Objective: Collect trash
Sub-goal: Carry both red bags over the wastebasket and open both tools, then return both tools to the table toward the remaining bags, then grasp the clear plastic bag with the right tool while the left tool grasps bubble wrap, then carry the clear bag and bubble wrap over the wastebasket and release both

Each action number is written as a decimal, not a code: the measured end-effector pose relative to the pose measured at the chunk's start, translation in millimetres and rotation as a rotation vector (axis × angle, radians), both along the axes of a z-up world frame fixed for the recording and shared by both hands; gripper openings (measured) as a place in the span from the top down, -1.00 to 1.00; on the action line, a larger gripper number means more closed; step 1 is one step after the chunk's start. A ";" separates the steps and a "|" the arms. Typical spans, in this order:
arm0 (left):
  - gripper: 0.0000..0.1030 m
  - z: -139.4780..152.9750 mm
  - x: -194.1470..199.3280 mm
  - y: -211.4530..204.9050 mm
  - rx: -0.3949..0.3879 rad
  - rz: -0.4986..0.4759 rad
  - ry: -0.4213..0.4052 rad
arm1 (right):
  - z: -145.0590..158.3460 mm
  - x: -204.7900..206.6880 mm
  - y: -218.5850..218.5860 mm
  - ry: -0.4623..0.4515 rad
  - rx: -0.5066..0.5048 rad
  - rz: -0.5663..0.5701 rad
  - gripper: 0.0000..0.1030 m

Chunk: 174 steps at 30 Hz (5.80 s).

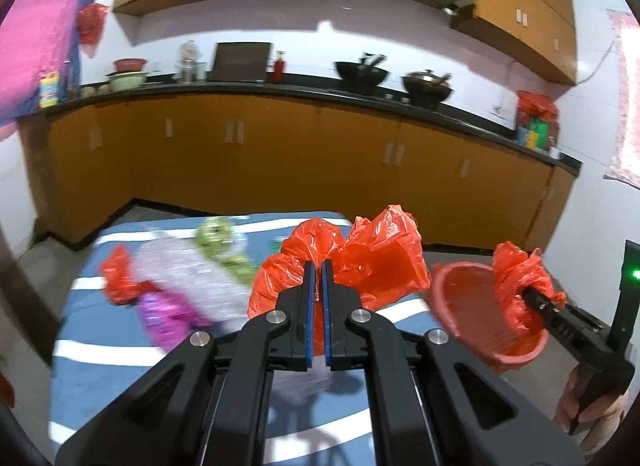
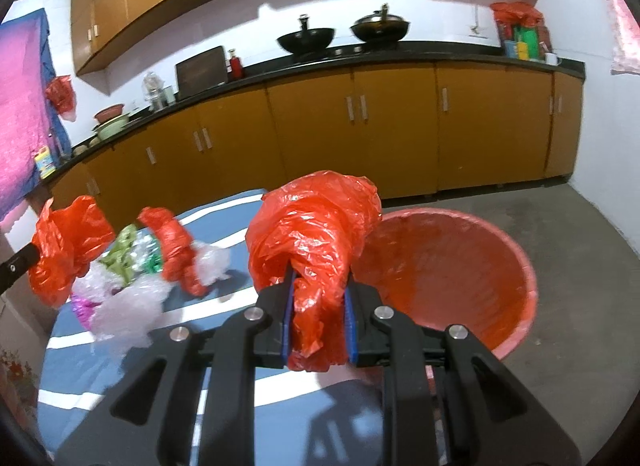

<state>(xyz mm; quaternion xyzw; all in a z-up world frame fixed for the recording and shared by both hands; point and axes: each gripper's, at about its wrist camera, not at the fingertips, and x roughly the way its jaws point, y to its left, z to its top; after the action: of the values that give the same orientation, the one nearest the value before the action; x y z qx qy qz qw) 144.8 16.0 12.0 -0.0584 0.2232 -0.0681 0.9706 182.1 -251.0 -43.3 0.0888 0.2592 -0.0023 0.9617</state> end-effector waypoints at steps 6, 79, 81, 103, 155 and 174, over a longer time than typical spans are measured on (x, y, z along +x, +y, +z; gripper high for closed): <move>0.94 -5.1 28.9 -67.0 0.012 -0.101 0.012 | 0.2 5.1 -49.6 -0.003 -0.017 -0.089 0.60; -0.34 -67.2 -5.0 123.5 0.166 0.419 -0.005 | -36.7 108.1 114.6 0.086 -0.018 0.248 0.16; -0.41 -71.4 -3.2 133.5 0.171 0.434 -0.006 | -37.4 118.0 124.4 0.082 -0.026 0.242 0.09; -0.65 -83.8 11.1 140.4 0.123 0.413 -0.016 | -70.8 131.0 143.5 0.115 -0.123 0.201 0.88; 0.82 -31.8 24.5 92.0 0.062 0.250 0.002 | -13.1 51.0 81.5 -0.030 -0.034 0.098 0.91; 0.82 -2.5 21.9 12.9 0.079 0.099 -0.066 | 10.3 19.2 4.7 -0.090 0.026 -0.009 0.91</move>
<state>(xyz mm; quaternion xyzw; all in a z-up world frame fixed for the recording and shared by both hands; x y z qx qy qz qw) 166.6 28.9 9.4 -0.0287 0.1902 -0.0130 0.9812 201.4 -246.3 -33.0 0.1024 0.2155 0.0008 0.9711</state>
